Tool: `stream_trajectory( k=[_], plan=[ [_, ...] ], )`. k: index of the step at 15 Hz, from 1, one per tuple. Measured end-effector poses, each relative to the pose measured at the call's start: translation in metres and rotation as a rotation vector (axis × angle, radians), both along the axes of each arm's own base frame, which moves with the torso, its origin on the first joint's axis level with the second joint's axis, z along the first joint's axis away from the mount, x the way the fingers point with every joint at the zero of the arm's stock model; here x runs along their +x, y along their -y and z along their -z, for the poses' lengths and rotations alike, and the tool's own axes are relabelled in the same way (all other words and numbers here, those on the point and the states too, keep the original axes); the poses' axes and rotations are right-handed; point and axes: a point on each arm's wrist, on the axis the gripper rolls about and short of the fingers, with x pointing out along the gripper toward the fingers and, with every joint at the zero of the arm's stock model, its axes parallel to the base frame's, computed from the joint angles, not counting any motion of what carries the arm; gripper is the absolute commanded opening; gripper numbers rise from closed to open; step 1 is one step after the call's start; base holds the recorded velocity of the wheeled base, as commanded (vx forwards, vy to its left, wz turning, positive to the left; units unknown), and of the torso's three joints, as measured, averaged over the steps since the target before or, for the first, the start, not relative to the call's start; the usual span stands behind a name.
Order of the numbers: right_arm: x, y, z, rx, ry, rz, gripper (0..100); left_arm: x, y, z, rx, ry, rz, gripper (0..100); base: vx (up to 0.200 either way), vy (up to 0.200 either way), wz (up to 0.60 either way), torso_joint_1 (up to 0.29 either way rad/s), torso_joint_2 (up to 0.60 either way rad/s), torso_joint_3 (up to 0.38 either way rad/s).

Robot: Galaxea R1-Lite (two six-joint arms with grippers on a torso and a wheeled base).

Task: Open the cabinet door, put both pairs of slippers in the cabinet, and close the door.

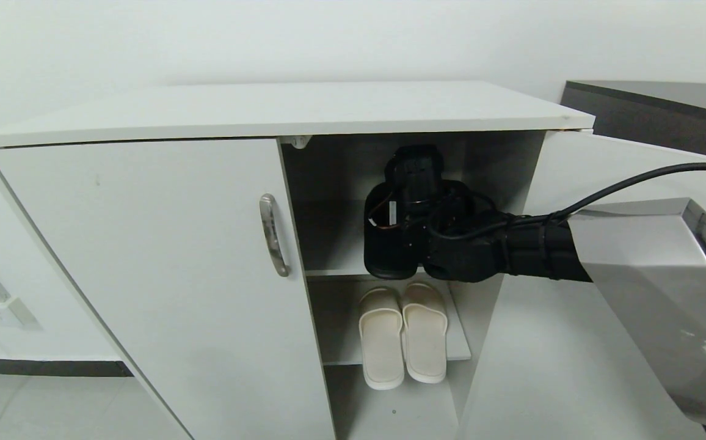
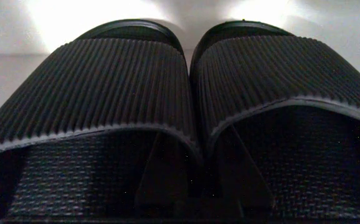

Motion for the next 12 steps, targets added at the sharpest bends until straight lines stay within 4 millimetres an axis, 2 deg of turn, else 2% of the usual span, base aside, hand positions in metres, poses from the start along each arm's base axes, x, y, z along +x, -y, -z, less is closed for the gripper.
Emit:
stream_trajectory(
  k=[12],
  plan=[
    [0.0006,-0.0021,0.0058,-0.015,-0.033,-0.053,0,0.0000,0.0000,0.0000,0.000,0.000,0.000,0,0.000,0.000,0.00,0.000,0.00,0.000]
  ],
)
